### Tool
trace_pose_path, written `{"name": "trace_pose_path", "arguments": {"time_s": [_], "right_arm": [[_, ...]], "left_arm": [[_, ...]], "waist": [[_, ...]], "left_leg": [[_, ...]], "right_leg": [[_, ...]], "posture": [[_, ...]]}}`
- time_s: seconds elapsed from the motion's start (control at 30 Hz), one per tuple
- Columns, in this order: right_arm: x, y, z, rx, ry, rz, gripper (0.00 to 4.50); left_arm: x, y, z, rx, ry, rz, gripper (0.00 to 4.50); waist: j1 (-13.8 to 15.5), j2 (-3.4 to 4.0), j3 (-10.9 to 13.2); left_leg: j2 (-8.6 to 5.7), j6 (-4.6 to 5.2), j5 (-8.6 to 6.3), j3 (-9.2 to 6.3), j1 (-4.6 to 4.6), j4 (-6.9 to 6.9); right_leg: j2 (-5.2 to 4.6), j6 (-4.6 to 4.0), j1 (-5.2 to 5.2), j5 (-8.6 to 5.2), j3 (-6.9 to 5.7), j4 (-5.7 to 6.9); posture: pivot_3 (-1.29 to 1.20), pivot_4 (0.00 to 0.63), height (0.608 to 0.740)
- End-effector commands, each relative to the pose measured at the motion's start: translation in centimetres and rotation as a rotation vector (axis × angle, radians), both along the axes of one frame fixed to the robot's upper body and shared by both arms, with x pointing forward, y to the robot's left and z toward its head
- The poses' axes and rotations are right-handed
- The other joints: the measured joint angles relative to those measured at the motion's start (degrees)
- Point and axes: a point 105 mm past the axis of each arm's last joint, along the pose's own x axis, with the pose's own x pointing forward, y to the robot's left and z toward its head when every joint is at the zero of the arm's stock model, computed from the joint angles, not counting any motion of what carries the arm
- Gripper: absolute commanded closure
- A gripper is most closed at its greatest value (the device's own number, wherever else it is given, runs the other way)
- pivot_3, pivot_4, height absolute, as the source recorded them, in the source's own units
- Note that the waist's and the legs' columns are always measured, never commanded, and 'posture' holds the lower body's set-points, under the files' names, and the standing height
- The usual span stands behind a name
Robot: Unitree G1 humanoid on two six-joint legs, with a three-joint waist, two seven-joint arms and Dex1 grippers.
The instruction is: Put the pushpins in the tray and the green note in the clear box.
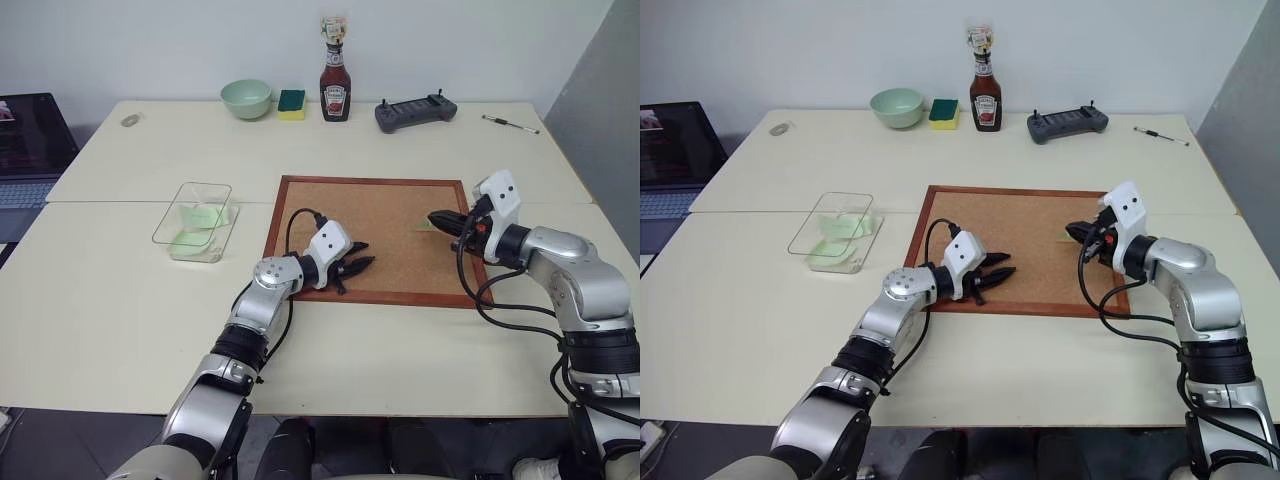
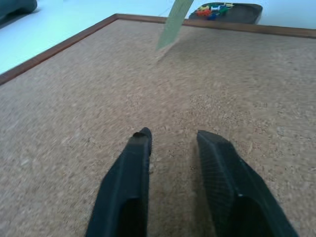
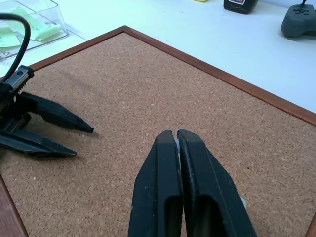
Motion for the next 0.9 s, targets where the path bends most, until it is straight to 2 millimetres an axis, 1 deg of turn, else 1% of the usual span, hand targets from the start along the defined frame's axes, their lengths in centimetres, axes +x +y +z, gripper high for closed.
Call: {"name": "trace_pose_path", "arguments": {"time_s": [0.03,0.17,0.27,0.37,0.4,0.47,0.67,0.9], "right_arm": [[-0.3,0.9,1.9,-0.007,-0.075,0.053,4.50],[-0.6,1.4,2.0,-0.017,-0.080,0.085,4.50],[-0.9,1.7,2.4,-0.013,-0.085,0.103,4.50],[-1.3,2.2,2.7,-0.008,-0.089,0.124,4.50],[-1.4,2.4,2.9,-0.006,-0.090,0.131,4.50],[-1.7,2.7,3.0,0.000,-0.090,0.144,4.50],[-2.6,3.6,3.3,0.024,-0.077,0.178,4.50],[-3.3,4.5,3.3,0.045,-0.051,0.210,4.50]], "left_arm": [[-0.7,-0.4,1.7,-0.023,-0.056,-0.067,1.98],[-1.0,-0.5,2.1,-0.040,-0.050,-0.103,1.20],[-0.6,-0.7,3.3,-0.071,-0.077,-0.097,0.61],[-0.1,-0.9,4.0,-0.073,-0.108,-0.099,0.11],[-0.1,-0.9,4.1,-0.068,-0.110,-0.110,0.04],[-0.1,-1.1,4.0,-0.064,-0.102,-0.127,0.04],[0.5,-1.7,5.0,-0.095,-0.113,-0.136,0.04],[0.9,-2.5,5.6,-0.096,-0.127,-0.163,0.04]], "waist": [[0.0,0.00,0.0],[0.0,0.00,0.0],[0.0,-0.01,0.0],[0.1,-0.02,0.0],[0.1,-0.03,0.0],[0.1,-0.03,0.0],[0.0,-0.03,0.0],[0.0,-0.04,0.0]], "left_leg": [[0.00,0.00,0.00,0.00,0.00,0.00],[0.00,0.00,0.00,-0.01,-0.02,0.00],[0.00,0.00,0.00,-0.01,-0.06,0.01],[0.00,0.00,0.00,-0.03,-0.12,0.02],[0.00,0.00,0.00,-0.05,-0.16,0.03],[-0.01,0.00,0.00,-0.04,-0.22,0.05],[-0.01,0.00,0.00,-0.05,-0.35,0.04],[-0.02,-0.01,0.01,-0.06,-0.44,0.07]], "right_leg": [[0.00,0.00,0.00,0.00,0.00,0.00],[0.00,0.00,0.00,0.00,0.00,0.00],[0.00,0.00,-0.03,0.00,-0.01,0.00],[0.00,0.00,-0.07,0.00,-0.03,0.00],[0.00,0.00,-0.10,0.00,-0.04,0.00],[0.00,0.00,-0.15,0.00,-0.05,0.00],[0.00,0.00,-0.28,0.00,-0.06,0.01],[0.00,-0.01,-0.35,0.01,-0.08,0.02]], "posture": [[0.00,0.150,0.740],[0.00,0.150,0.740],[0.00,0.150,0.740],[0.00,0.150,0.740],[0.00,0.150,0.740],[0.00,0.150,0.740],[0.00,0.150,0.740],[0.00,0.150,0.740]]}}
